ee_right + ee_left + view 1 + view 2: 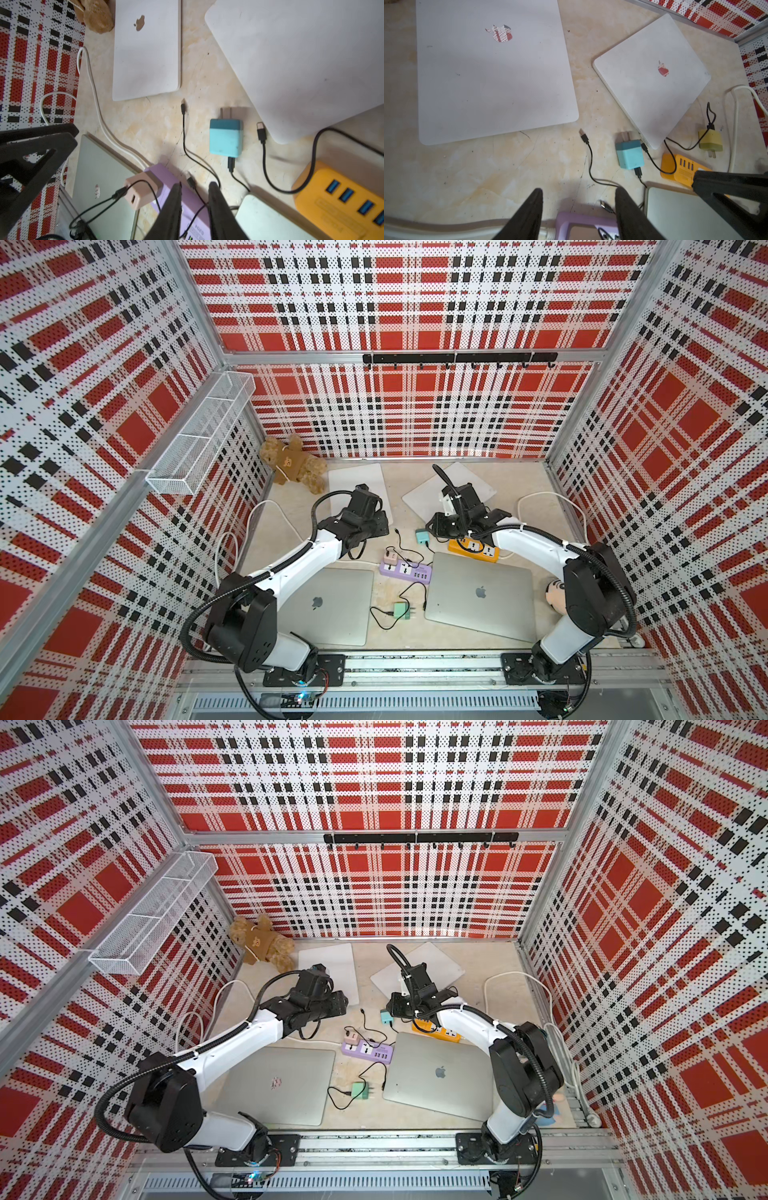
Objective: Unplug the laptop charger
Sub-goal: Remove the plug from the socket.
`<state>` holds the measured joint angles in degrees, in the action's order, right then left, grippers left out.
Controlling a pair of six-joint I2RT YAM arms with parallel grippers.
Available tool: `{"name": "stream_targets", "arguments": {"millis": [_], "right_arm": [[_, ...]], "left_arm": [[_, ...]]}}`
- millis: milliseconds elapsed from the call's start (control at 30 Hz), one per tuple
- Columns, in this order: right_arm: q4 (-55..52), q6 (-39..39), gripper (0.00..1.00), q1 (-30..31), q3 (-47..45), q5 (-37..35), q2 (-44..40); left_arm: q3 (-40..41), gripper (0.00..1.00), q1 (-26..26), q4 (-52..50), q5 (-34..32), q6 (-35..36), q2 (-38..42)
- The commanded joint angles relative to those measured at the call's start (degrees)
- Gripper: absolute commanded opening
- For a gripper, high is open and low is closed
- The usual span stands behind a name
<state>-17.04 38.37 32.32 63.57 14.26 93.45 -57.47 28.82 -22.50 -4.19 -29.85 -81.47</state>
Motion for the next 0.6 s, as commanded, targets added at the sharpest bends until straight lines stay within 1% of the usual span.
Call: {"name": "stream_targets", "arguments": {"millis": [0,100,200,467,567], "right_arm": [[3.73,4.17,0.26,0.9,-3.12,-0.17,-4.44],[7.0,6.24,0.21,0.9,-7.95,1.47,-7.78],[8.61,7.4,0.19,0.93,-11.44,3.39,-10.41],[11.11,8.12,0.19,1.0,-18.13,4.54,-14.78],[11.81,8.17,0.19,1.0,-19.48,4.72,-15.01]], "left_arm": [[2.55,0.59,-0.12,-2.33,1.79,2.86,4.34],[4.69,0.6,0.38,-2.37,2.38,2.79,7.36],[6.54,0.62,2.15,-2.45,1.86,2.96,9.75],[11.96,0.64,7.25,-2.52,0.76,2.34,15.12],[12.6,0.66,11.14,-3.55,-2.05,4.16,16.95]]}}
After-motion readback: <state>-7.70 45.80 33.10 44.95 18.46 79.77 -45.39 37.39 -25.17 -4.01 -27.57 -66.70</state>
